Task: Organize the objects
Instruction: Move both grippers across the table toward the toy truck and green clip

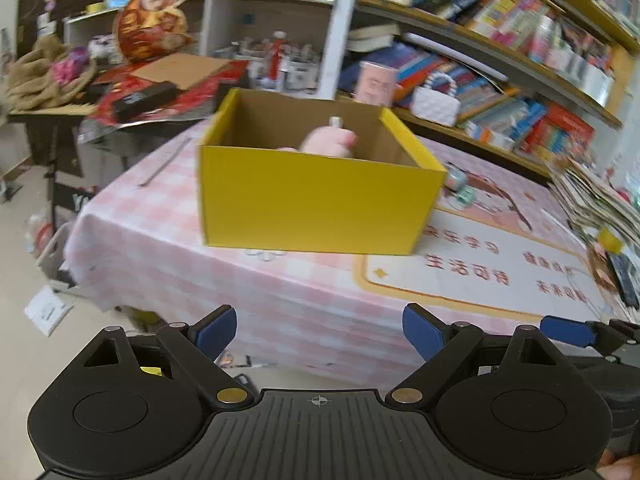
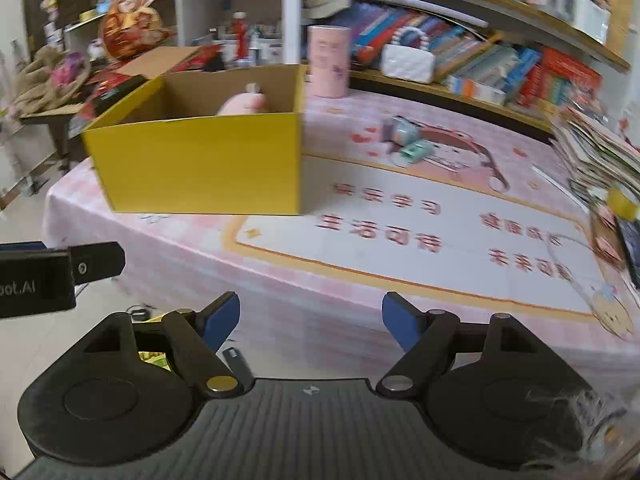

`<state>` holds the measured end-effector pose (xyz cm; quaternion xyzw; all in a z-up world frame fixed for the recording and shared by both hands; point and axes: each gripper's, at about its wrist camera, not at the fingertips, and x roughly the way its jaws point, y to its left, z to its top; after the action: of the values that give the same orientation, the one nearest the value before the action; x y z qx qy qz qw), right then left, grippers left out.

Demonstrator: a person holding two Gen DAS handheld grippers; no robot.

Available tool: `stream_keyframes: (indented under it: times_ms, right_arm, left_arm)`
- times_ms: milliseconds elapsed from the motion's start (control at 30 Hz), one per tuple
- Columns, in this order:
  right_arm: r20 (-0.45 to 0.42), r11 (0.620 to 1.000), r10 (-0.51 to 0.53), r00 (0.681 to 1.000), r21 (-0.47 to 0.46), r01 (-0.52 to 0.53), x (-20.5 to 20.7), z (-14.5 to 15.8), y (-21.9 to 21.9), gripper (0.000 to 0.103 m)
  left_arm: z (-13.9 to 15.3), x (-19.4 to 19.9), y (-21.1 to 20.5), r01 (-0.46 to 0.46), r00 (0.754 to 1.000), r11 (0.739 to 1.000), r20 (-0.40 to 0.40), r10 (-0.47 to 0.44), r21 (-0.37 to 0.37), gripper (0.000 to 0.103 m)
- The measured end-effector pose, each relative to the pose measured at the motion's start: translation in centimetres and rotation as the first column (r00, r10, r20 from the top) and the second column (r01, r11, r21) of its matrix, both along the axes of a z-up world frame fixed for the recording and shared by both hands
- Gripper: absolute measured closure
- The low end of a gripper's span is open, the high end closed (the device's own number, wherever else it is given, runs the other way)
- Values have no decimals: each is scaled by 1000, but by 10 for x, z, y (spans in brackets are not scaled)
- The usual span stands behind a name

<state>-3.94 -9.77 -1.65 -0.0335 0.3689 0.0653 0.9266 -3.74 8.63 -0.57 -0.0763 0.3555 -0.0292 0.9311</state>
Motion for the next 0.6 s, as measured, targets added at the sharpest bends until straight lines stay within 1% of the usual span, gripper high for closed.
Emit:
stream_keyframes:
  times_ms: [200,367,600]
  right_arm:
    - [-10,997,-83,996,1,83,4,-1,-27,25]
    - [-17,991,-134,991,-5,134,11,-3,-53,25]
    - [-43,980,-198,979,-17,197,30,-8,-98,25]
  left_arm:
    - [-2,15,-30,99,995,995,-15,-99,7,9]
    - [-5,33,-56,154,988,988,-26,-154,3,9]
    - [-10,62,-106,236,970,972,-51,-236,-1,9]
